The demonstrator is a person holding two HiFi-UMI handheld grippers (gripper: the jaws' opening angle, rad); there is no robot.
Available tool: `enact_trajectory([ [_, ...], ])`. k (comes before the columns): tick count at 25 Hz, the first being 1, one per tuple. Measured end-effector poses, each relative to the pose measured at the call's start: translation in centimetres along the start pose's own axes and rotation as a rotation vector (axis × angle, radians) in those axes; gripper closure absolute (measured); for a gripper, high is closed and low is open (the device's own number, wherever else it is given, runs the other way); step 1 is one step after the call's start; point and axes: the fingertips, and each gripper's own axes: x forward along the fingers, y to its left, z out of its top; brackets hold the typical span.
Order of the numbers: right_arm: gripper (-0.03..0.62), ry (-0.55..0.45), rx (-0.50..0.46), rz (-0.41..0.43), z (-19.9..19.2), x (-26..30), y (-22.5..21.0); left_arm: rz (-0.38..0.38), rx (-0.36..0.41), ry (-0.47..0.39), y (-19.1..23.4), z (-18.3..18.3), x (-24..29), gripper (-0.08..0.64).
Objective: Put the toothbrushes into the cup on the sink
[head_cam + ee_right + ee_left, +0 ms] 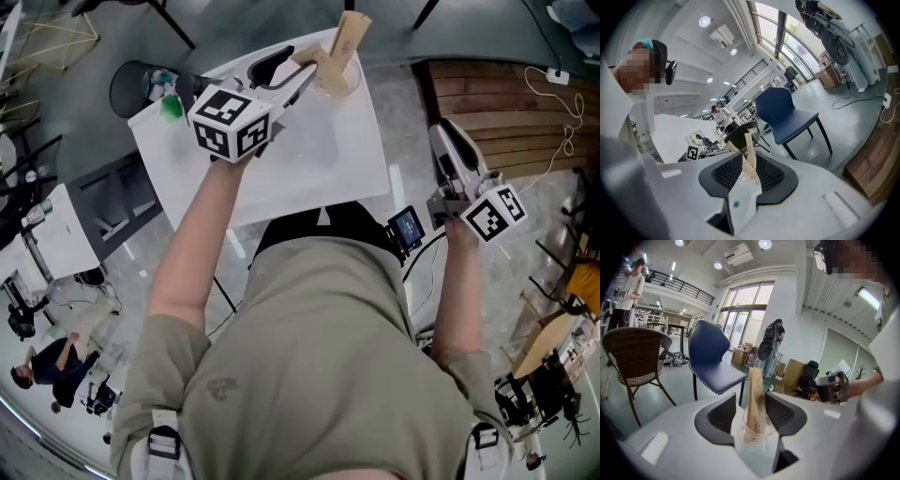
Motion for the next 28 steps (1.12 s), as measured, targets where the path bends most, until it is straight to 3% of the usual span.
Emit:
enact_trajectory([
  [9,0.492,-0.044,-0.031,0.041,3.1,-0.5,1.0,0.011,0.019,-0.034,-2.4,3.3,-3.0,0.39],
  [18,0.493,-0.071,-0.079,0.104,5.1,0.9,6.0,-0.001,0.049,-0.136,-4.6,7.1,-8.2,0.393],
  [26,0.497,-0.069,-0.134,0.144,5.6,2.1,9.7,-0.035,0.072,-0.158,-7.0,6.7,-11.3,0.493],
  [28,0.525,-0.071,-0.145,0.149,5.7,2.3,10.4,-0.041,0.074,-0.162,-7.3,6.6,-11.9,0.516],
])
